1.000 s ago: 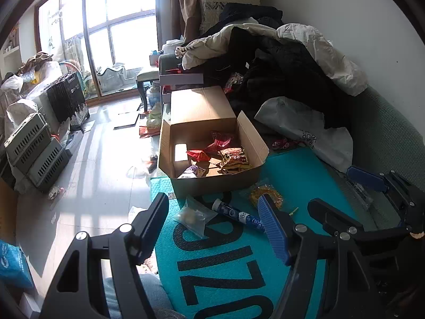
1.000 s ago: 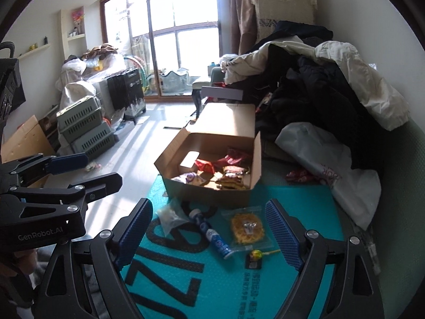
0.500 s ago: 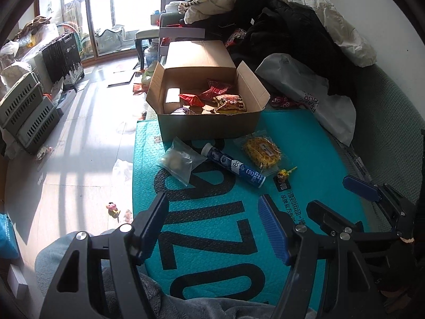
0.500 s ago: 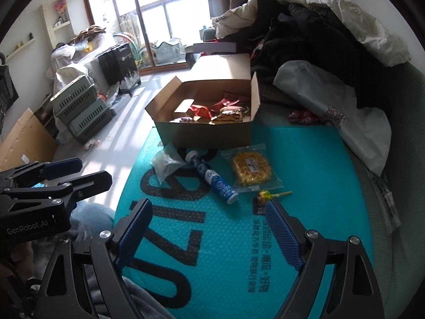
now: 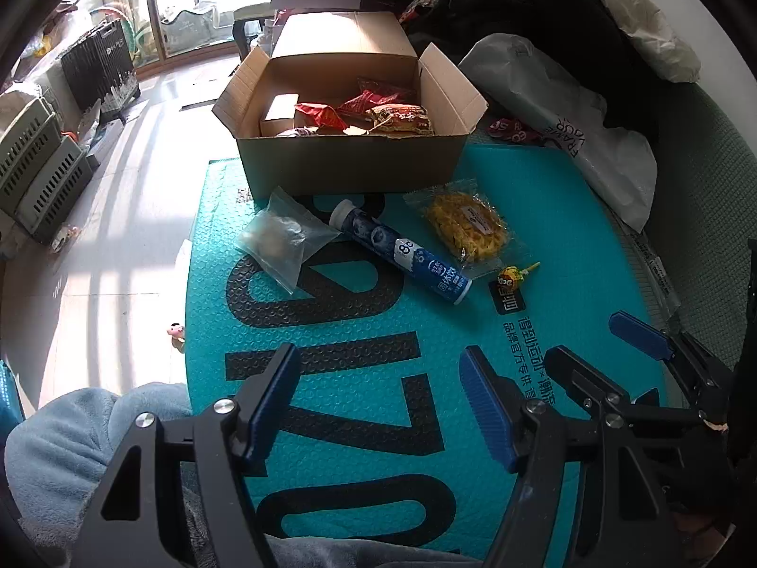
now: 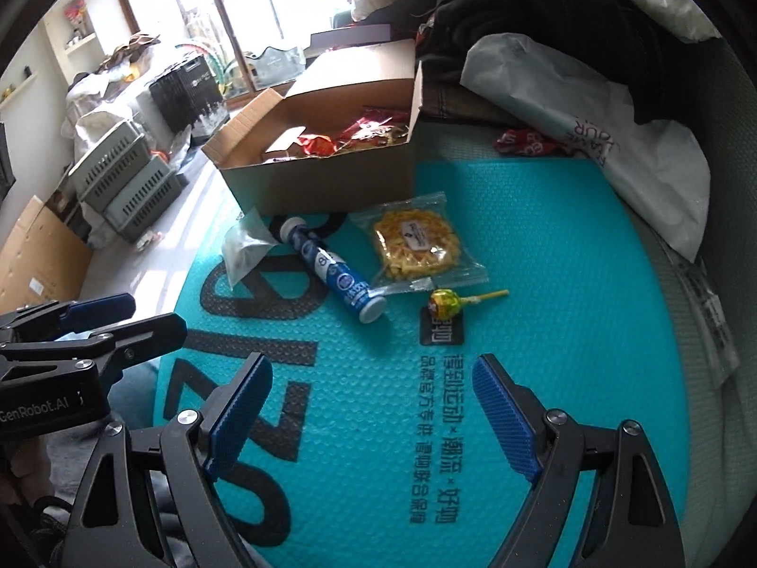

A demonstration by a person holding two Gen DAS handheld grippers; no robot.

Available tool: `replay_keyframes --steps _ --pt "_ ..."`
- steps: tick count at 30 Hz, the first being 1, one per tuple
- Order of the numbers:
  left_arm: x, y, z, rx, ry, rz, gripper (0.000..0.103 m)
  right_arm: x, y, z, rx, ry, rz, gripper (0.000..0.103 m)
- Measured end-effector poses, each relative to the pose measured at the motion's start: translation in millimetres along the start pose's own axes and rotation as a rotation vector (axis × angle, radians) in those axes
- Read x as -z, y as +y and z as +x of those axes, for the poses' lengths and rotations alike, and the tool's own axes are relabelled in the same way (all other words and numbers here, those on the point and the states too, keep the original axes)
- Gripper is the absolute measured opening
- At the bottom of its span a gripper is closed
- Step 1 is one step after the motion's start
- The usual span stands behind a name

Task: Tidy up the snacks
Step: 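Move both open tools back down toward the remaining snacks on the mat, then grasp the blue vitamin tube with the left tool while the right grasps the lollipop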

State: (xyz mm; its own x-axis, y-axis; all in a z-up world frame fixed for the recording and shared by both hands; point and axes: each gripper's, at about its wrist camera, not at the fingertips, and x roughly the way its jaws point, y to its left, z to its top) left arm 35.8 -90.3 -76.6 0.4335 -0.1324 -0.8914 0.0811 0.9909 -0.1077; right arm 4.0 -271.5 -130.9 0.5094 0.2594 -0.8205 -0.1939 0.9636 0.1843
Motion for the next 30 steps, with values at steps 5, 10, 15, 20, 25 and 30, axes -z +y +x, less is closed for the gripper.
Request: replay_keyframes --steps 5,10,15,20,25,30 --pt "-8.4 -7.5 26.7 0.004 0.045 -0.010 0.069 -2.8 -23.8 21.5 0.010 0.033 0.039 0.087" --pt "-19.5 -13.2 51.7 0.025 0.071 -0.015 0.069 -7.4 -45.0 48.2 0.030 0.054 0.075 0.087" --pt "-33.8 -19.8 78.5 0.021 0.106 -0.025 0.069 -12.9 -65.7 80.7 0.057 0.085 0.099 0.087" --pt "-43.3 -21.3 99.4 0.020 0.127 -0.053 0.069 -19.8 -84.1 101.8 0.047 0.105 0.124 0.087" --pt "-44.7 -18.0 117.2 0.024 0.164 -0.085 0.069 -25.4 -89.0 116.0 0.038 0.117 0.092 0.087" --pt "-43.2 -12.0 124.9 0.036 0.186 -0.119 0.069 -31.5 -82.3 127.5 0.027 0.098 0.017 0.088"
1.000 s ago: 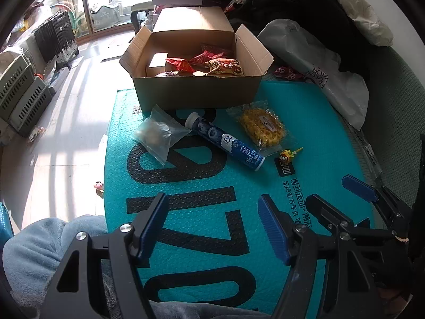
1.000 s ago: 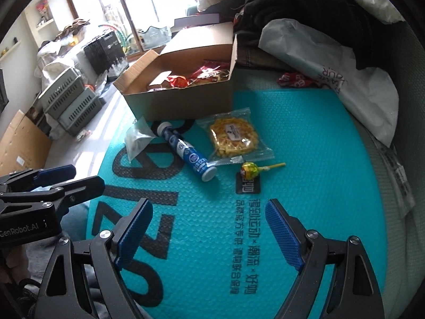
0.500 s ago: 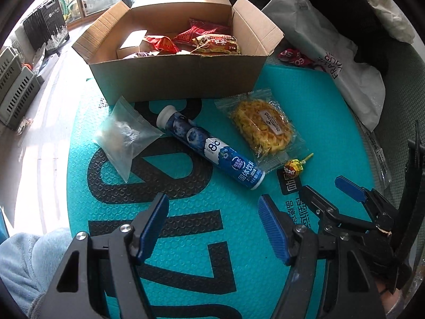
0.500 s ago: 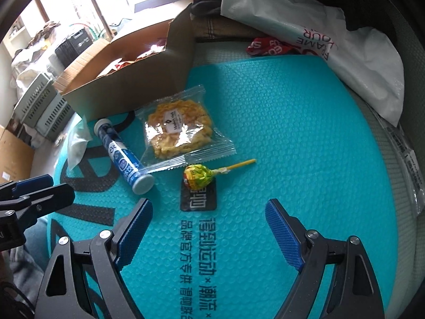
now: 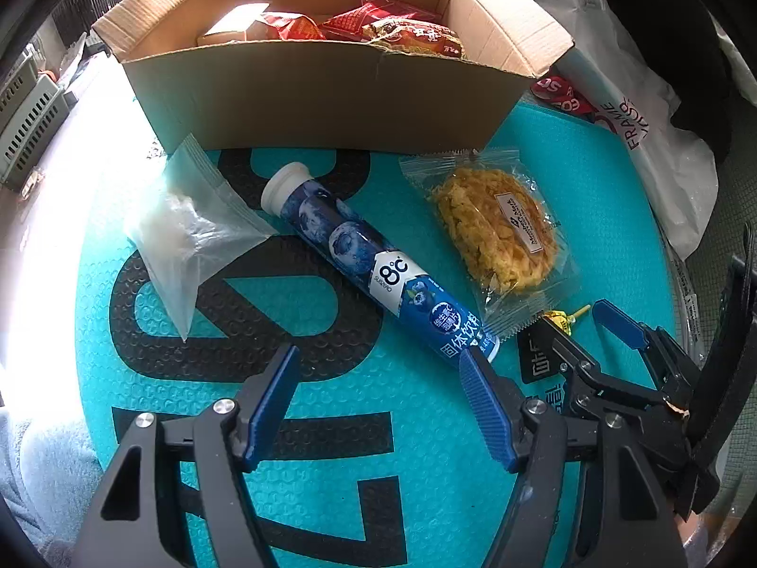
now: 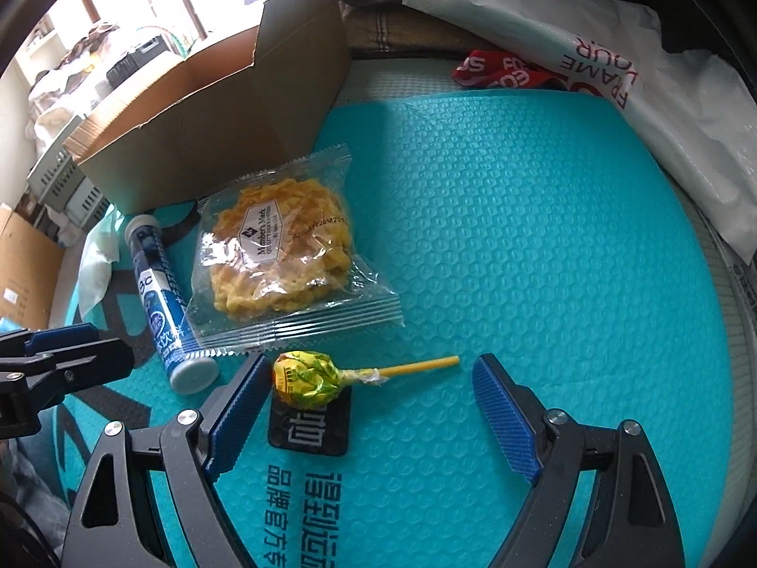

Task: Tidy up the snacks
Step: 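Grasp the blue vitamin tube with the left tool while the right grasps the lollipop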

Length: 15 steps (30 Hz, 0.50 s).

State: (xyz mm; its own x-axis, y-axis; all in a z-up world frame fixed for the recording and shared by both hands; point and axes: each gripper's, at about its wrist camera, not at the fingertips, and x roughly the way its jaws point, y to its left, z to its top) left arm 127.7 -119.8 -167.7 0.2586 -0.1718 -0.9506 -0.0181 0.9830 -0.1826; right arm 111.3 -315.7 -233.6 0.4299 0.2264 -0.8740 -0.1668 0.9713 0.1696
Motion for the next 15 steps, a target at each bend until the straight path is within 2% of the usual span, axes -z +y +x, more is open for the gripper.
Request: replay_keyframes --steps 5,8,15 --pt "-3.7 3.1 0.3 0.003 -0.009 -0.028 0.069 0.3 6.9 5.1 0.024 -0.015 -0.051 0.091" --pt "-6.5 6.1 -0.9 0.012 -0.020 -0.051 0.069 2.5 9.0 5.0 0.052 -0.031 -0.055 0.082" --pt "-16.0 9.7 -1.2 0.012 -0.034 -0.110 0.069 1.6 8.9 4.2 0.050 -0.040 -0.024 0.081"
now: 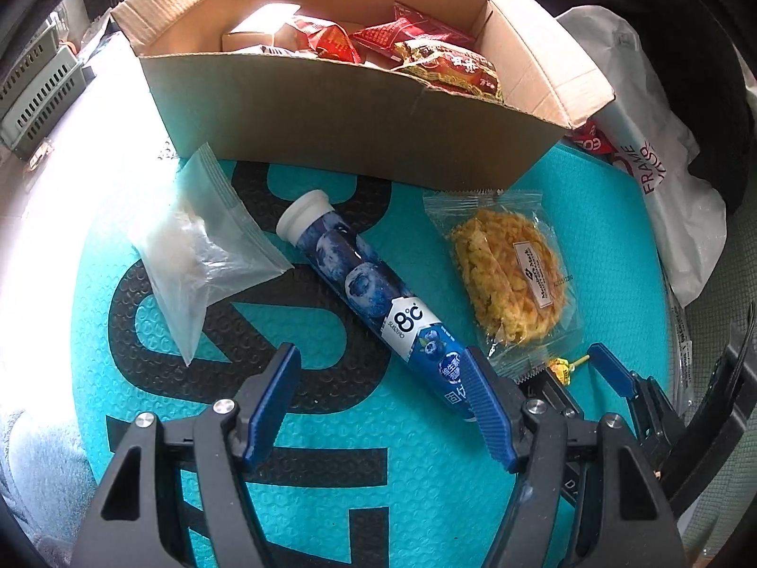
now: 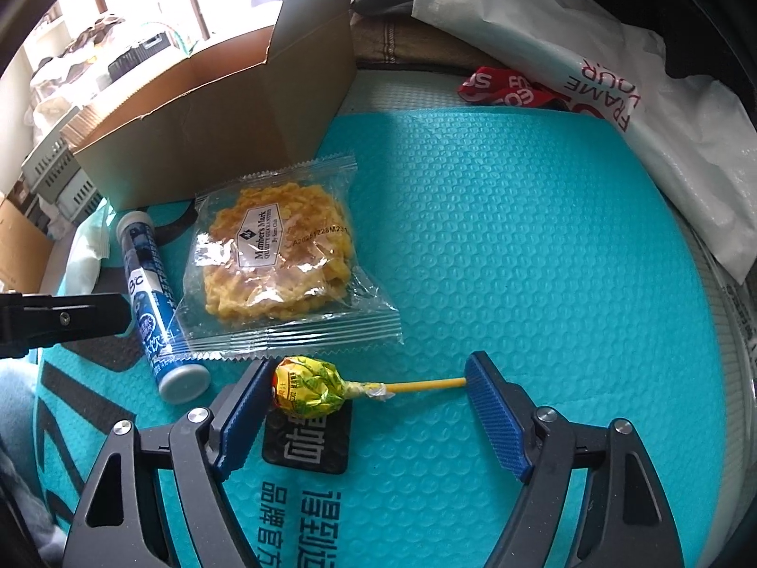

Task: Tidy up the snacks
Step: 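Grasp the blue vitamin tube with the left tool while the right grasps the lollipop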

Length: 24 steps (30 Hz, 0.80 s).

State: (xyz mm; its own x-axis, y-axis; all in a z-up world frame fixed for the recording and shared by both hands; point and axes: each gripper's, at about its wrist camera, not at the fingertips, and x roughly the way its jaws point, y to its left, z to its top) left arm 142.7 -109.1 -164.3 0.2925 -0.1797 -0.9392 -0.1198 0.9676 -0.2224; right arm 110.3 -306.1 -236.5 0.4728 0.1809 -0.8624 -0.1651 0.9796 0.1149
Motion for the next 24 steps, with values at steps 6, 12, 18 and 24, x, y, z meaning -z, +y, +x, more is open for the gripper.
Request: replay_keyframes --steps 6,12,18,24 --pt "-3.1 3.0 -5.8 -0.016 -0.036 -0.021 0.069 -0.7 4.1 1.6 0.012 0.004 -0.008 0.081" --pt "-10.8 4.8 8.8 -0.002 -0.010 -0.081 0.069 -1.3 7.2 2.7 0.011 0.007 -0.001 0.081" --pt "-12.1 7.2 34.4 -0.017 0.060 -0.107 0.069 -2.2 8.4 3.8 0.016 0.011 -0.002 0.081" --pt "-6.3 4.4 29.4 -0.065 0.011 -0.054 0.051 -1.3 12.9 5.2 0.039 0.022 -0.024 0.081"
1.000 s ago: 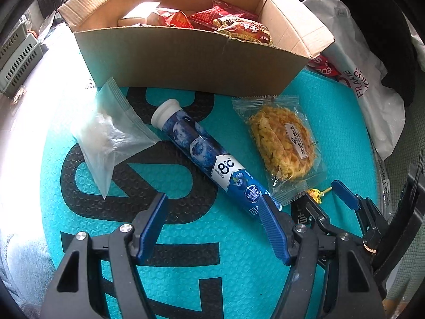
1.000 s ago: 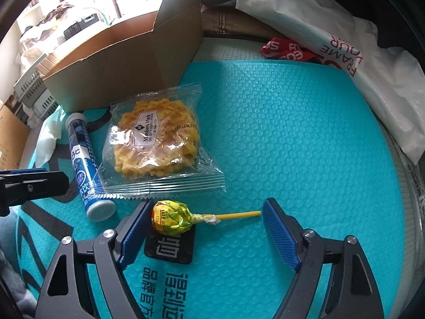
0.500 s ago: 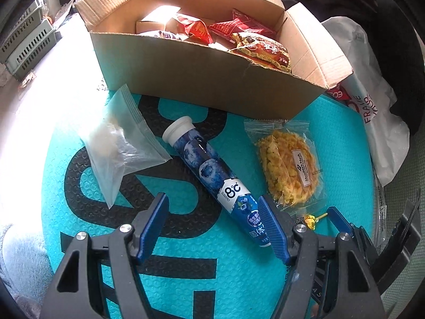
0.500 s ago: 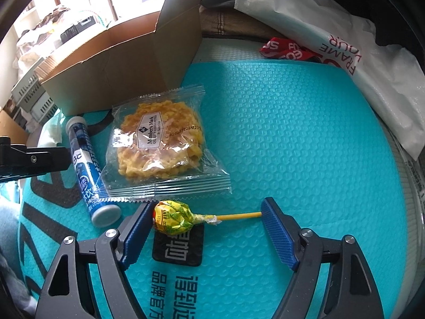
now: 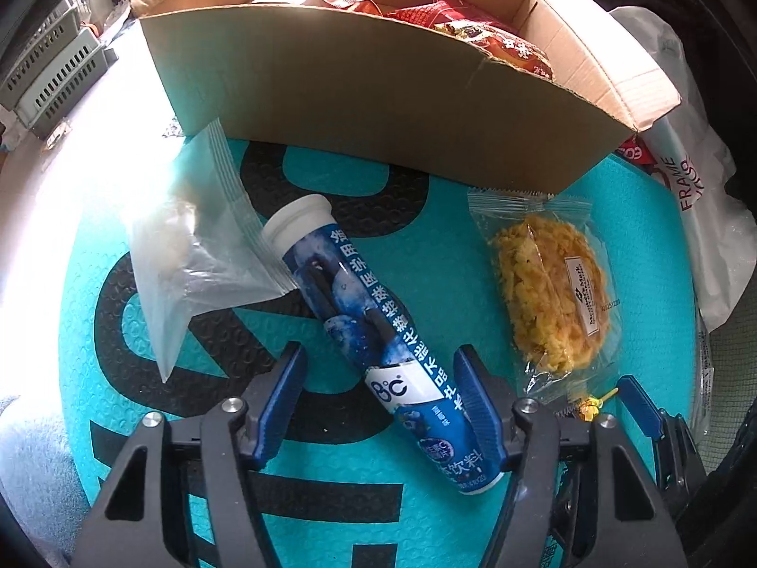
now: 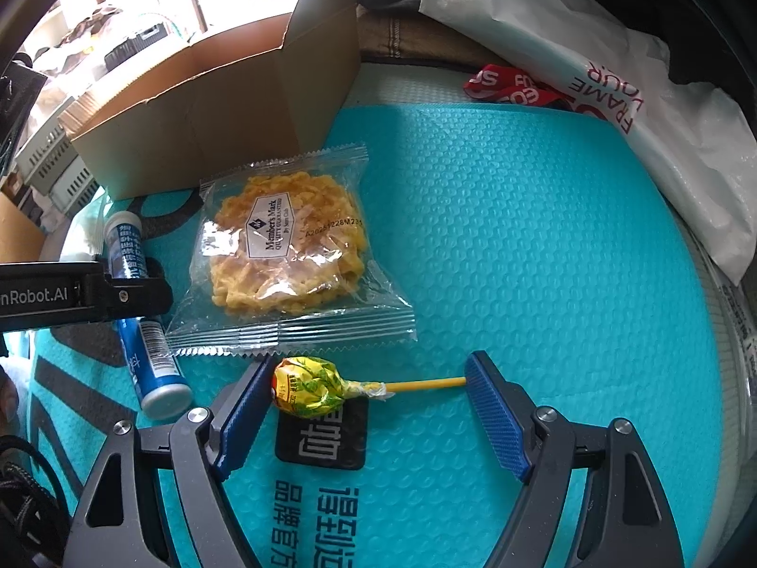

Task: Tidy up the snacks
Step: 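Grasp the blue vitamin tube with the left tool while the right grasps the lollipop, then lift the blue tube and lollipop and carry them over the cardboard box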

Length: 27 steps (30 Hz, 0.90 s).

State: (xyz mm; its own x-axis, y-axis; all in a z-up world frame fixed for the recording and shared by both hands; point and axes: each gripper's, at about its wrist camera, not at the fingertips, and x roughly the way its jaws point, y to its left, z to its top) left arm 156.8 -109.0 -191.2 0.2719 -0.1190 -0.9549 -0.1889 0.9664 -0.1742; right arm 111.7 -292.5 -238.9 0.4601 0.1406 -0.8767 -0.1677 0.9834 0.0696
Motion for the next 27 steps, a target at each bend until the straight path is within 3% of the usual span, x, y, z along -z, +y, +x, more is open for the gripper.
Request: replay_keyframes --steps 3,6,14,27 --pt "6.3 7.2 -3.4 0.005 0.003 0.021 0.036 0.6 5.7 1.2 0.025 0.011 -0.026 0.081" --pt "13.2 17.5 -5.5 0.042 0.019 0.041 0.028 1.8 5.9 0.2 0.022 0.016 -0.014 0.080" --pt "39.9 38.5 -17.2 0.136 0.131 0.043 0.028 15.1 17.5 -7.0 0.005 0.029 -0.027 0.080" --pt "71.6 53.7 -47.8 0.133 0.113 0.048 0.028 50.8 35.6 -38.3 -0.082 0.056 0.034 0.080"
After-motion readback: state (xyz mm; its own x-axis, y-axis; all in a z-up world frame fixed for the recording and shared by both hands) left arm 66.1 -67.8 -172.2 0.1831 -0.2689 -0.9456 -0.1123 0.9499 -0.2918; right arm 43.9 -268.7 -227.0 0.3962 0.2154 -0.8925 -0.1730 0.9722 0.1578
